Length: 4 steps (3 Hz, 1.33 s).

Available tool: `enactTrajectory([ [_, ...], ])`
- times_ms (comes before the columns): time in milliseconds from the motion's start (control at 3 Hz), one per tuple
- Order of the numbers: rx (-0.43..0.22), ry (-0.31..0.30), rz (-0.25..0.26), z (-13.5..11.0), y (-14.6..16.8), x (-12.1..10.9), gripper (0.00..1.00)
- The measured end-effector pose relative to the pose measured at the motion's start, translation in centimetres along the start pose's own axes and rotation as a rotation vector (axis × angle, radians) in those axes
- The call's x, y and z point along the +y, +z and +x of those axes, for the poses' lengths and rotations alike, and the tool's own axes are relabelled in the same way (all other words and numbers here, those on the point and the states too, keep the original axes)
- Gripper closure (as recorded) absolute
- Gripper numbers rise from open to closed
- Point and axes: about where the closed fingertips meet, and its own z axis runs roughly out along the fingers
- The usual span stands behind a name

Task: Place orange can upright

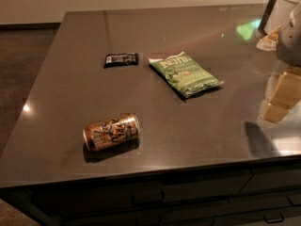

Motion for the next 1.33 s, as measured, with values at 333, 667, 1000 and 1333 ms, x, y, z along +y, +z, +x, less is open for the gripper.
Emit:
enactTrajectory([
  [333, 0.0, 0.0, 0.0, 0.0, 0.0, 0.0, 0.0],
  [667, -0.01, -0.015, 0.004, -0.7, -0.1, -0.3, 0.0],
  [1000, -0.062, -0.073, -0.003, -4.3, 0.6, -1.1, 0.0],
  [1333, -0.109, -0.186, -0.032, -9.6, 2.4, -0.9, 0.0],
])
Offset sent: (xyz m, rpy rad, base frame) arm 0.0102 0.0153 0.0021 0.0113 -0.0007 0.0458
